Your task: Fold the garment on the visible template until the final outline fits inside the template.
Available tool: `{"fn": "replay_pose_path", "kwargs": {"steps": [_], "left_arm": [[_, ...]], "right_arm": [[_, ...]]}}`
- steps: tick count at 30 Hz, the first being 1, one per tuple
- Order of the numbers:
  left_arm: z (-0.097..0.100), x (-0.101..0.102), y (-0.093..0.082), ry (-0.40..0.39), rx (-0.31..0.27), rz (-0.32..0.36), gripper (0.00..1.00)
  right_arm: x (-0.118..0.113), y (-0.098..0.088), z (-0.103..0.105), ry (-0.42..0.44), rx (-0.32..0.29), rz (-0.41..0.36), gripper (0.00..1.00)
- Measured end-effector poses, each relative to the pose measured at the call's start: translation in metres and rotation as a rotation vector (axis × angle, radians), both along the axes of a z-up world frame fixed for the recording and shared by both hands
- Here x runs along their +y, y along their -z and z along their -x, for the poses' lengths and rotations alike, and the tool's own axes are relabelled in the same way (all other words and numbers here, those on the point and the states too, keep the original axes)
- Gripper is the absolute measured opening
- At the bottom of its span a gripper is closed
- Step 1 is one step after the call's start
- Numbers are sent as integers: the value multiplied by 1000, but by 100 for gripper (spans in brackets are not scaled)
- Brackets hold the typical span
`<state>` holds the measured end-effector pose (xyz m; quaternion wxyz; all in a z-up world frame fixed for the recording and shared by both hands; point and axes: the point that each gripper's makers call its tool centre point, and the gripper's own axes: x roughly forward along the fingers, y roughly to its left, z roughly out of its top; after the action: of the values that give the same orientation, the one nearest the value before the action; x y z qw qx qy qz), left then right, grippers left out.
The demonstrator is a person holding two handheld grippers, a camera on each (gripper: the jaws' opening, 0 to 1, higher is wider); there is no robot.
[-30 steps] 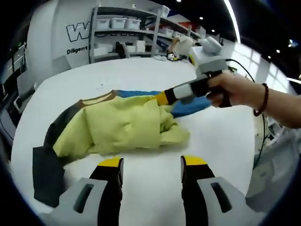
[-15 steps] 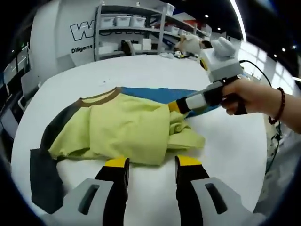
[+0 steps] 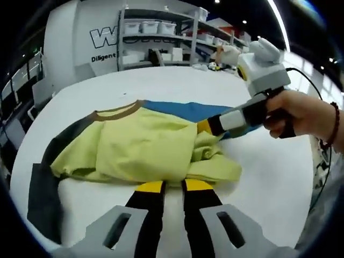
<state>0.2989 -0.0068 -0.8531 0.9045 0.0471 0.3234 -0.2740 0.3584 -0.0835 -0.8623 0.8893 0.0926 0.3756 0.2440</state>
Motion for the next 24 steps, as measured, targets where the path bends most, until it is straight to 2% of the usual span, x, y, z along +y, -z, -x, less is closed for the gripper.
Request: {"fn": "replay_pose_path", "kwargs": {"steps": [2,6,12,15,24], "left_arm": [[2,-3,0,12,14,14,0],[4,-2,-1,11,11,11,0],[9,6,-10,12,-7,-13,0],[13,13,-20,0,-8,5,0],[22,33,-47,6,-80,-32,0]], "right_arm": [[0,0,0,0,3,-2,0],[-1,0,0,0,9,-5,0],[-2,-11,3,8,12,-49,0],[-4,-17,5,8,9,-58,0],[7,-43,19,-34,-30,-79,0]]}}
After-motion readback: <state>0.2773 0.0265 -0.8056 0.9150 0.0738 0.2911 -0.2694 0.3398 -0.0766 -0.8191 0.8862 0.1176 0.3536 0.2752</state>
